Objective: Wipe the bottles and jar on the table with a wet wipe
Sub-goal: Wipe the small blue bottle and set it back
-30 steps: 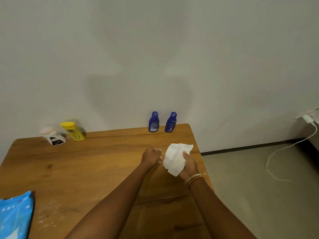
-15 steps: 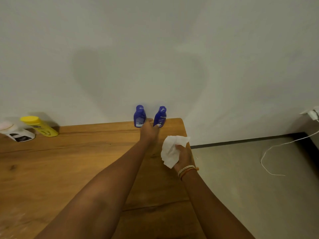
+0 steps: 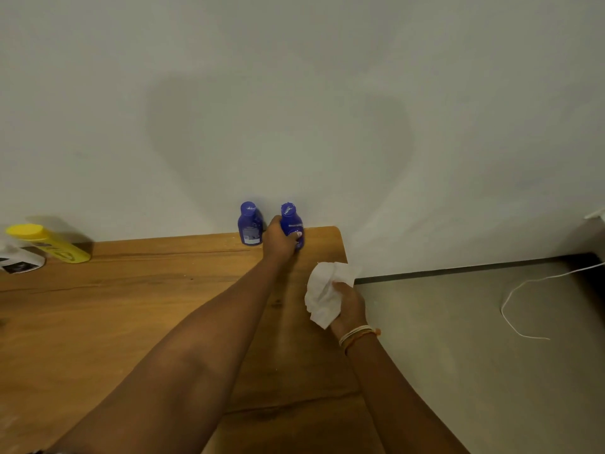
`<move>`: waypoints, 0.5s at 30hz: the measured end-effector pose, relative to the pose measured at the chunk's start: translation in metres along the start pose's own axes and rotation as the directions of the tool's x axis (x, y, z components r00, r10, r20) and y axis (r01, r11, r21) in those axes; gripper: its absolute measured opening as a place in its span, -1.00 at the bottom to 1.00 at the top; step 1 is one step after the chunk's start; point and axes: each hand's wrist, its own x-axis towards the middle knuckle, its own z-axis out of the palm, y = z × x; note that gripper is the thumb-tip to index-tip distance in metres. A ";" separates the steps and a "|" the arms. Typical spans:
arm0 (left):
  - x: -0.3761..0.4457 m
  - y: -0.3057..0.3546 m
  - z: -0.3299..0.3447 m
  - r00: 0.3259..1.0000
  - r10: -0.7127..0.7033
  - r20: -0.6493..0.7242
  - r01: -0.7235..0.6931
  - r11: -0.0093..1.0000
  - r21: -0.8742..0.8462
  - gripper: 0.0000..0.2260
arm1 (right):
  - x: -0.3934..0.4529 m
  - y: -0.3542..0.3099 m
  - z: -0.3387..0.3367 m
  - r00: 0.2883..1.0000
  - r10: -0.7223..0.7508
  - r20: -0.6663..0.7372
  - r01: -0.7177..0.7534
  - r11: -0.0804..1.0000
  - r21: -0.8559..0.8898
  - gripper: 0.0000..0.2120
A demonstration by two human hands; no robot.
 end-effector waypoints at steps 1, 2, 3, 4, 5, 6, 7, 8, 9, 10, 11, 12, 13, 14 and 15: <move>-0.005 0.000 -0.003 1.000 0.008 -0.002 -0.008 0.999 -0.041 -0.57 | -0.004 -0.004 -0.001 1.000 -0.008 -0.001 0.007 1.000 -0.026 -0.59; -0.010 0.000 -0.007 1.000 0.016 -0.002 -0.017 0.996 -0.084 -0.58 | -0.008 -0.008 -0.001 1.000 -0.005 0.011 0.005 1.000 -0.009 -0.59; -0.018 0.000 -0.011 1.000 0.022 -0.001 -0.022 0.992 -0.128 -0.61 | -0.013 -0.011 0.000 1.000 -0.002 0.027 0.002 1.000 0.019 -0.58; -0.026 0.001 -0.016 1.000 0.024 0.001 -0.023 0.985 -0.172 -0.65 | -0.019 -0.014 0.002 0.999 -0.001 0.054 -0.002 0.999 0.052 -0.58; -0.035 0.004 -0.021 1.000 0.028 0.008 -0.025 0.976 -0.215 -0.67 | -0.024 -0.016 0.003 0.997 -0.014 0.073 0.009 0.997 0.075 -0.57; -0.044 0.009 -0.027 0.999 0.036 0.016 -0.031 0.965 -0.259 -0.68 | -0.034 -0.018 0.003 0.995 -0.016 0.100 0.007 0.996 0.094 -0.56; -0.054 0.014 -0.034 0.998 0.047 0.030 -0.036 0.953 -0.301 -0.69 | -0.042 -0.020 0.003 0.992 -0.024 0.127 0.010 0.994 0.111 -0.56; -0.066 0.019 -0.041 0.997 0.057 0.051 -0.036 0.941 -0.338 -0.69 | -0.053 -0.023 0.002 0.985 -0.027 0.168 0.002 0.989 0.149 -0.56; -0.078 0.024 -0.048 0.995 0.065 0.073 -0.034 0.930 -0.367 -0.67 | -0.065 -0.026 0.002 0.977 -0.004 0.215 -0.036 0.983 0.181 -0.59; -0.092 0.027 -0.055 0.993 0.069 0.092 -0.028 0.918 -0.395 -0.66 | -0.079 -0.029 0.001 0.966 0.017 0.258 -0.067 0.981 0.185 -0.60; -0.107 0.029 -0.062 0.992 0.067 0.106 -0.016 0.905 -0.425 -0.65 | -0.091 -0.031 -0.002 0.959 0.010 0.282 -0.060 0.984 0.169 -0.61; -0.121 0.030 -0.068 0.991 0.059 0.117 0.001 0.890 -0.457 -0.65 | -0.101 -0.031 -0.005 0.959 -0.026 0.282 -0.017 0.988 0.152 -0.61; -0.137 0.030 -0.075 0.991 0.048 0.128 0.021 0.873 -0.488 -0.67 | -0.111 -0.030 -0.009 0.961 -0.081 0.265 0.047 0.990 0.132 -0.61; -0.152 0.030 -0.082 0.990 0.033 0.139 0.044 0.854 -0.518 -0.68 | -0.121 -0.030 -0.013 0.964 -0.128 0.235 0.108 0.989 0.096 -0.60; -0.167 0.029 -0.088 0.988 0.020 0.155 0.070 0.832 -0.550 -0.70 | -0.132 -0.030 -0.017 0.961 -0.173 0.215 0.165 0.985 0.055 -0.61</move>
